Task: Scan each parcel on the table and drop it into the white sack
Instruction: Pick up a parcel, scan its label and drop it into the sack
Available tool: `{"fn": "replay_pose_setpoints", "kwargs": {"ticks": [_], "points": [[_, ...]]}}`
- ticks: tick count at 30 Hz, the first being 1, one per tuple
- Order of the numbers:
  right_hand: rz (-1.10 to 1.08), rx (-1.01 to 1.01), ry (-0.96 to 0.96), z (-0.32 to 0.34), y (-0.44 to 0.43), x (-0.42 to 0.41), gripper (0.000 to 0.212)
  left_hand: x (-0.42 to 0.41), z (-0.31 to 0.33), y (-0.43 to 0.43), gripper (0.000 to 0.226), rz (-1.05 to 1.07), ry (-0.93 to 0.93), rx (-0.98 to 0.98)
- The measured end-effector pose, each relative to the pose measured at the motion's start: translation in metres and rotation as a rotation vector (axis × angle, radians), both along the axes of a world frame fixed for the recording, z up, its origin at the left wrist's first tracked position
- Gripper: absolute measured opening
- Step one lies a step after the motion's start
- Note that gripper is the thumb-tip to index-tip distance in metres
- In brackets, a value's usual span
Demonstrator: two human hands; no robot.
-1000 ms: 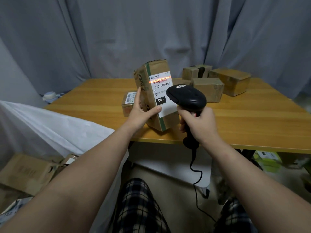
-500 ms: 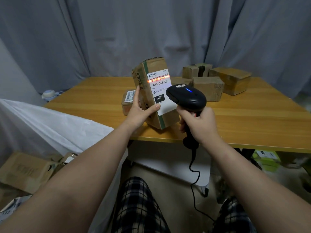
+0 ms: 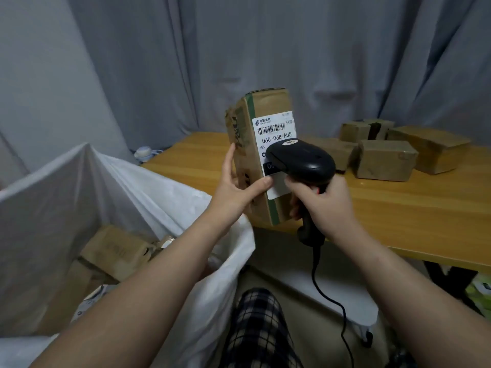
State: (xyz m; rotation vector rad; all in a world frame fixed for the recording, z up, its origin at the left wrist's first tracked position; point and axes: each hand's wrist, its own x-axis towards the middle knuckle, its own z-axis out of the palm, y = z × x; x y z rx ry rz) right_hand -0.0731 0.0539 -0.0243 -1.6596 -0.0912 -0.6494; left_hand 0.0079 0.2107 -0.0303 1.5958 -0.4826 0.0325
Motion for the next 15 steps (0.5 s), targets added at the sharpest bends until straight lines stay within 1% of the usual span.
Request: {"fn": "replay_pose_setpoints", "kwargs": {"ticks": [5,7,9,11,13,15], "points": [[0.201,-0.084,0.104,-0.009,0.067,0.014,0.013,-0.026,-0.003,0.103,0.094,0.262,-0.071,0.148],[0.245,-0.091,0.159,-0.015,0.092,0.019,0.017,-0.034,-0.01,0.143,0.097,0.334,-0.022,0.203],[0.261,-0.123,0.197,-0.023,0.111,0.026,0.02,-0.038,-0.019,0.179,0.105,0.449,0.051,0.302],[0.271,-0.172,0.227,-0.029,0.124,0.032,0.023,-0.04,-0.028,0.206,0.109,0.61,0.1,0.439],[0.275,-0.221,0.244,-0.034,0.135,0.037,0.022,-0.039,-0.032,0.224,0.102,0.749,0.124,0.63],[0.272,-0.251,0.251,-0.035,0.145,0.04,0.021,-0.034,-0.03,0.233,0.094,0.818,0.1,0.848]]}}
